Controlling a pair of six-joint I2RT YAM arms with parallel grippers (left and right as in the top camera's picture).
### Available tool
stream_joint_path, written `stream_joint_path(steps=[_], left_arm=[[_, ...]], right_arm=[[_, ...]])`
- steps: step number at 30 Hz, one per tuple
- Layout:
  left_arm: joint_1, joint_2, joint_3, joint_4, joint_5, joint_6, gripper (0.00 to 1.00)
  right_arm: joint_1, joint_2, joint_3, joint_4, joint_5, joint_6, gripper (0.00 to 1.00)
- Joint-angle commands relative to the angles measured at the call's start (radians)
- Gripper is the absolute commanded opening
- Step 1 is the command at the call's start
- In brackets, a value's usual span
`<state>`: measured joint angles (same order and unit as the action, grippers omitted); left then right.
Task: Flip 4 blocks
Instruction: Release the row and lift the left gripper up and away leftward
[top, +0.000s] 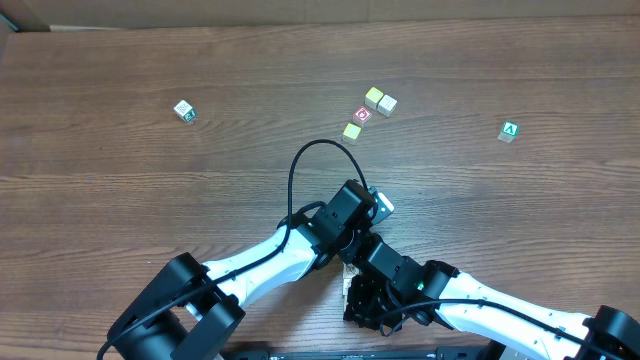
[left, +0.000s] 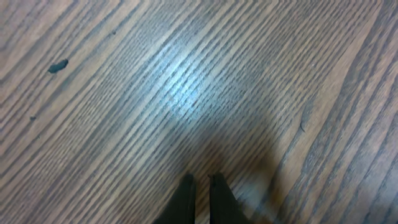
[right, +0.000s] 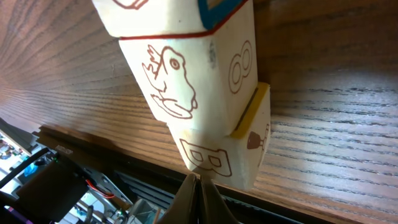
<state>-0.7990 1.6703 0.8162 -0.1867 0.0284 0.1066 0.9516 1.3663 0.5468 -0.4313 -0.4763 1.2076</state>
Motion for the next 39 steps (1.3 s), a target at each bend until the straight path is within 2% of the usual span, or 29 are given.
stream_joint_path(steps=[1, 13, 21, 32, 36, 39], left_arm=[[-0.006, 0.01, 0.021, 0.003, -0.011, -0.006, 0.04], [-0.006, 0.01, 0.021, 0.003, -0.011, -0.006, 0.04], [0.008, 0.01, 0.021, 0.003, -0.01, -0.007, 0.04], [0.066, 0.01, 0.021, 0.0, -0.01, -0.026, 0.04], [0.1, 0.01, 0.021, 0.0, -0.015, -0.082, 0.04], [0.156, 0.01, 0.021, -0.018, -0.044, -0.179, 0.04]], right_arm=[[0.023, -0.026, 0.026, 0.002, -0.007, -0.007, 0.04], [0.108, -0.041, 0.095, -0.073, 0.032, 0.008, 0.04], [0.146, -0.11, 0.113, -0.109, 0.081, 0.023, 0.04], [0.146, -0.198, 0.113, -0.308, 0.254, 0.091, 0.04], [0.146, -0.198, 0.113, -0.343, 0.302, 0.108, 0.04], [0.146, -0.197, 0.113, -0.388, 0.367, 0.137, 0.04]])
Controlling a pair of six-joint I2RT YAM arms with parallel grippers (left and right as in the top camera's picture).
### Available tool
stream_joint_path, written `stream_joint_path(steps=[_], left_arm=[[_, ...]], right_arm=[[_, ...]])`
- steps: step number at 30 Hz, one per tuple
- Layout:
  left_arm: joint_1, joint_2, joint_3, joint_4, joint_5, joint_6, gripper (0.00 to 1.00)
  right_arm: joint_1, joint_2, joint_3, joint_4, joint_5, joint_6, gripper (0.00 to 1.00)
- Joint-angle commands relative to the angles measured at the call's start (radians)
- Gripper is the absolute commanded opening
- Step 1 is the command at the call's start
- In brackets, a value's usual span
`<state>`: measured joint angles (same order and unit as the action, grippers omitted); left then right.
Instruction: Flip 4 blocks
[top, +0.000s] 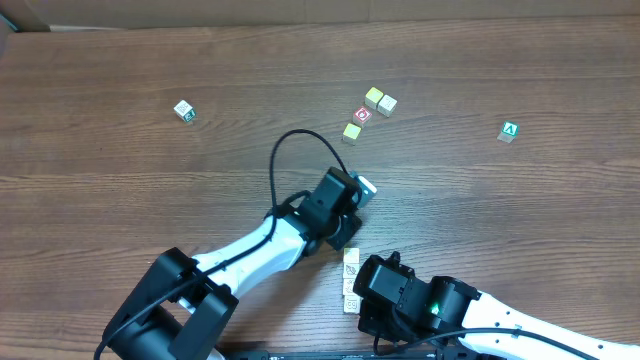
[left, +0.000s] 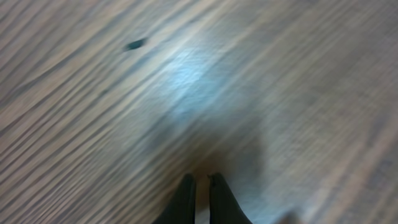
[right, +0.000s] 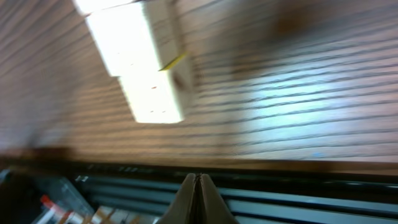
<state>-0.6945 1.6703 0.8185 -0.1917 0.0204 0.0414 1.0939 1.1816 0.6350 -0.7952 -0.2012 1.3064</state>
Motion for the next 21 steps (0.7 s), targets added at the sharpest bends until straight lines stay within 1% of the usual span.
stream_joint_path(steps=[1, 3, 6, 10, 12, 14, 21], left_arm=[[0.069, 0.01, 0.019, -0.023, -0.048, -0.14, 0.04], [0.105, 0.01, 0.019, -0.048, -0.057, -0.188, 0.04], [0.185, 0.01, 0.019, -0.128, -0.056, -0.298, 0.04], [0.267, 0.01, 0.019, -0.225, -0.051, -0.389, 0.04], [0.29, 0.01, 0.019, -0.251, -0.037, -0.39, 0.04], [0.3, 0.01, 0.019, -0.269, -0.02, -0.39, 0.04], [0.302, 0.01, 0.019, -0.295, -0.008, -0.417, 0.04]], right_arm=[[0.003, -0.013, 0.025, -0.032, 0.108, 0.037, 0.04], [0.003, -0.013, 0.025, -0.042, 0.132, 0.029, 0.04], [0.003, -0.013, 0.024, -0.052, 0.183, 0.019, 0.04], [0.003, -0.013, 0.024, -0.037, 0.211, -0.063, 0.04], [0.003, -0.013, 0.024, -0.031, 0.226, -0.105, 0.04], [0.004, -0.009, 0.024, -0.029, 0.238, -0.111, 0.04], [0.004, 0.041, 0.024, 0.016, 0.233, -0.182, 0.04]])
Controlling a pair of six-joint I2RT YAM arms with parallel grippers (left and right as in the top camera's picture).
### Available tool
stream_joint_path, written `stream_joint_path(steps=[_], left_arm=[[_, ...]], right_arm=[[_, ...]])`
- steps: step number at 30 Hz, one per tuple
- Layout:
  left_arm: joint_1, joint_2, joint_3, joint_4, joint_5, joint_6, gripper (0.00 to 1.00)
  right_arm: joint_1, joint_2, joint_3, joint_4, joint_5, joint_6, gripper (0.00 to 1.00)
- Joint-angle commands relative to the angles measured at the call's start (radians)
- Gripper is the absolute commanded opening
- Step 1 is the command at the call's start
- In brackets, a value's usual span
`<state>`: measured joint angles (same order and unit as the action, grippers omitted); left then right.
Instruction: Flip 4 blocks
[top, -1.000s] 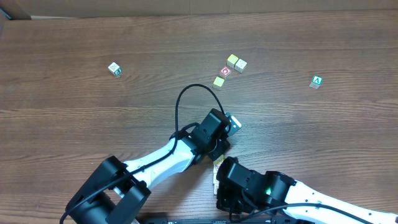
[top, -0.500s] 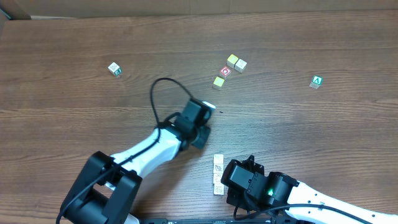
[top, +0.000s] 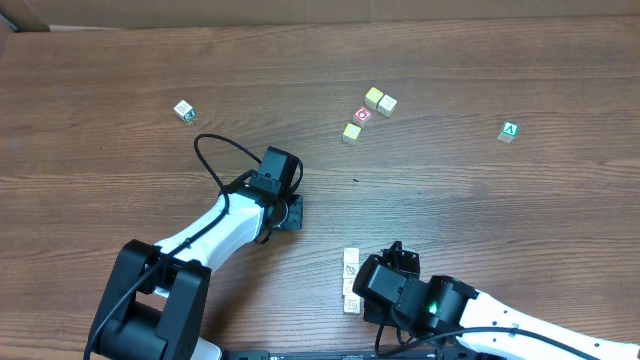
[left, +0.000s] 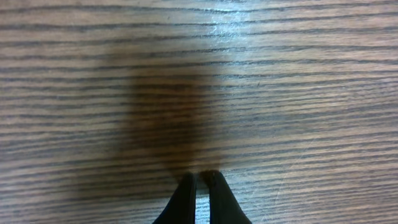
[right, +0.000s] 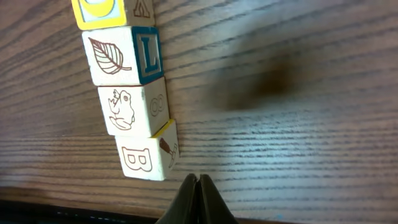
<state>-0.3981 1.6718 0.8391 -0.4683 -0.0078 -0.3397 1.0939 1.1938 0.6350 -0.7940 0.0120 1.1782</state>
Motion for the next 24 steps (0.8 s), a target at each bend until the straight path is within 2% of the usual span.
stream_joint_path(steps=[1, 4, 10, 24], left_arm=[[0.005, 0.008, -0.002, -0.018, 0.029, -0.036, 0.04], [0.005, 0.008, -0.002, -0.018, 0.034, -0.043, 0.04], [0.005, 0.008, -0.002, -0.019, 0.034, -0.043, 0.04], [0.005, 0.008, -0.002, -0.018, 0.034, -0.042, 0.04]], right_arm=[[0.004, 0.04, 0.024, 0.021, 0.018, -0.054, 0.04], [0.0, 0.068, 0.024, 0.029, -0.006, -0.028, 0.04], [-0.064, 0.076, 0.024, 0.029, -0.112, 0.136, 0.04], [-0.108, 0.084, 0.023, 0.061, -0.122, 0.241, 0.04]])
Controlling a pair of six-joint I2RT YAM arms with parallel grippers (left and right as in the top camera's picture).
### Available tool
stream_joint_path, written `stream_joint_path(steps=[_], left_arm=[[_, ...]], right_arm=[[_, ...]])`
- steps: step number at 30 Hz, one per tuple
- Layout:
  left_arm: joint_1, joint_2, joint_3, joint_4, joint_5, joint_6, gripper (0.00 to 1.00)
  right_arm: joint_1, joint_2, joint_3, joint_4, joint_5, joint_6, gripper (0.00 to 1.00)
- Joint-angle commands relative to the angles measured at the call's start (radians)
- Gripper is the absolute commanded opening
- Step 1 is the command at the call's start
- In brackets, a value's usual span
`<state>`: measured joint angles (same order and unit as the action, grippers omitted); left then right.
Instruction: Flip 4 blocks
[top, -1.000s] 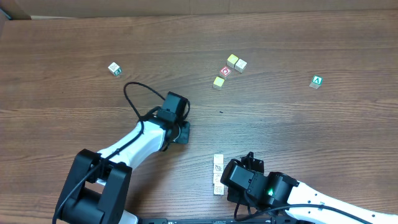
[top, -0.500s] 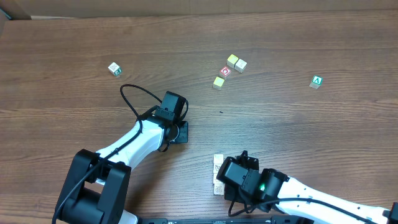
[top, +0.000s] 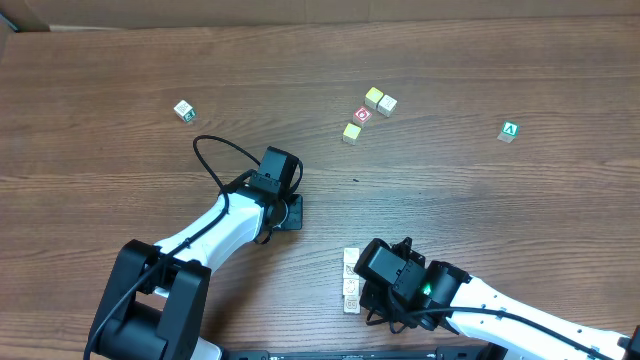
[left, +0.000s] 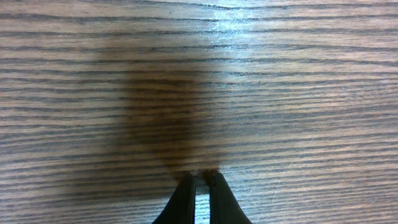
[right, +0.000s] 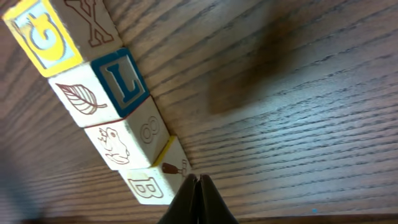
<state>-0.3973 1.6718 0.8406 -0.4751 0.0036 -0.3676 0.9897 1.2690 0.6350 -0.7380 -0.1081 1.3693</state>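
Four lettered wooden blocks lie in a row (top: 351, 280) near the table's front edge. In the right wrist view they are a yellow G block (right: 43, 34), a blue L block (right: 118, 81), a frog block (right: 127, 140) and a B block (right: 149, 186). My right gripper (right: 198, 180) is shut and empty, its tips just right of the B block. My left gripper (left: 199, 177) is shut and empty over bare wood, well to the left of the row; the left gripper (top: 290, 212) also shows in the overhead view.
A small cluster of blocks (top: 366, 112) lies at the back centre. A white and green block (top: 183, 110) is at the back left and a green A block (top: 510, 130) at the back right. The front table edge runs just below the row.
My right wrist has shifted a little toward the row and turned, so the blocks now run slantwise close to its shut tips. The left arm has not moved.
Both wrists were crowded over the row, my shut right tips against the B block. Then my right wrist was back toward the front edge and the left was farther up and left. Later the left rested far left of the row, which lay uncovered.
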Motion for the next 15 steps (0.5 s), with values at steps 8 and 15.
stream_joint_path(steps=[8, 15], left_arm=[[0.005, 0.008, -0.003, -0.011, 0.022, -0.014, 0.04], [0.005, 0.008, -0.003, -0.011, 0.022, -0.014, 0.04]], right_arm=[[-0.004, 0.09, 0.023, 0.052, -0.022, 0.047, 0.04], [-0.004, 0.099, 0.023, 0.086, -0.025, 0.022, 0.04]])
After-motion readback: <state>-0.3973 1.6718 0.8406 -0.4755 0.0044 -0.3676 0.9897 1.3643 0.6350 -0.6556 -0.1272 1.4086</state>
